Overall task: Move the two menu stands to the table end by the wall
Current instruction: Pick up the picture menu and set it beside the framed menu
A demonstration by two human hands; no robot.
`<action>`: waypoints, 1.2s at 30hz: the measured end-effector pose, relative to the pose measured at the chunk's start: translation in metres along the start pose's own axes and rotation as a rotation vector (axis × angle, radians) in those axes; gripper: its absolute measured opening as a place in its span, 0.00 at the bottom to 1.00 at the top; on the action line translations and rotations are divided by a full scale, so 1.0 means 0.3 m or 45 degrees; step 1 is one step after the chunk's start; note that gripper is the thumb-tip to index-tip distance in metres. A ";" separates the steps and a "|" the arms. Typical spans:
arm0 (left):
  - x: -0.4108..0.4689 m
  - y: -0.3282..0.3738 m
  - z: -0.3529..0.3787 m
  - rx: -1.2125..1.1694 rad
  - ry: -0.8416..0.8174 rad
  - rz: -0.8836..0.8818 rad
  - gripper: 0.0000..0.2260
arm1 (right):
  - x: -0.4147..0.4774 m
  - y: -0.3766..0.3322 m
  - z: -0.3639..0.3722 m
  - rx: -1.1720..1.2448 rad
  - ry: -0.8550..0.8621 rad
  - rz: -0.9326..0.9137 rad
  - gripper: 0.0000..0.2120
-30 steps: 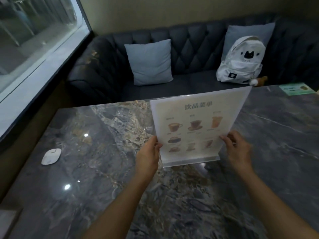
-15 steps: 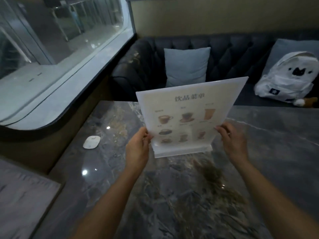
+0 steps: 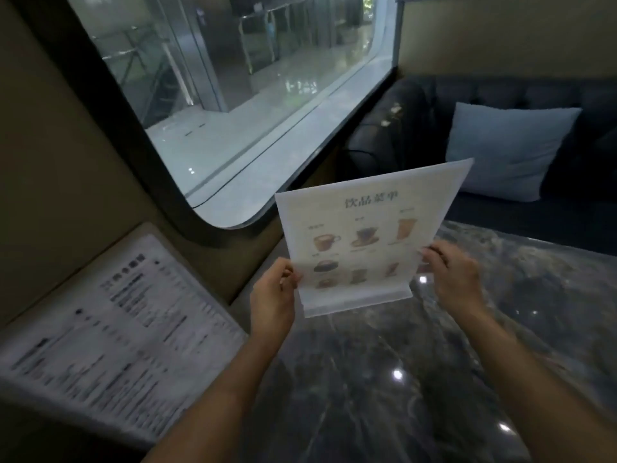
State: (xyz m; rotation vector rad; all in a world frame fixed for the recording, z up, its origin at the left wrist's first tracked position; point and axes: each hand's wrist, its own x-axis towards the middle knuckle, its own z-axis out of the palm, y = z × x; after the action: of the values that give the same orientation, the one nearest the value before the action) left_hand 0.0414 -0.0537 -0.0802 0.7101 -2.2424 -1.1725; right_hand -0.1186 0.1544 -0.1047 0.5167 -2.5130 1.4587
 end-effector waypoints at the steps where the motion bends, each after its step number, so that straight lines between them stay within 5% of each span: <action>1: 0.013 -0.019 -0.027 -0.010 0.019 -0.035 0.09 | 0.012 -0.019 0.042 0.011 -0.033 0.000 0.06; 14: 0.161 -0.203 -0.210 -0.095 0.098 -0.372 0.05 | 0.154 -0.146 0.459 0.393 -0.397 0.170 0.07; 21: 0.196 -0.111 -0.294 0.236 0.185 -0.192 0.04 | 0.187 -0.123 0.514 0.451 -0.439 0.169 0.06; 26: 0.233 0.023 -0.412 0.177 0.372 0.131 0.03 | 0.207 -0.118 0.535 0.443 -0.437 0.168 0.13; 36: 0.255 0.006 -0.469 0.388 0.506 0.365 0.04 | 0.277 -0.193 0.647 0.500 -0.606 0.187 0.13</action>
State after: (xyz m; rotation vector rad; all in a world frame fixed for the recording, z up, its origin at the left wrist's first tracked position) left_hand 0.0755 -0.1841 0.0064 0.6410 -2.1072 -0.5060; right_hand -0.1706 -0.0571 -0.1273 0.8452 -2.6493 2.1224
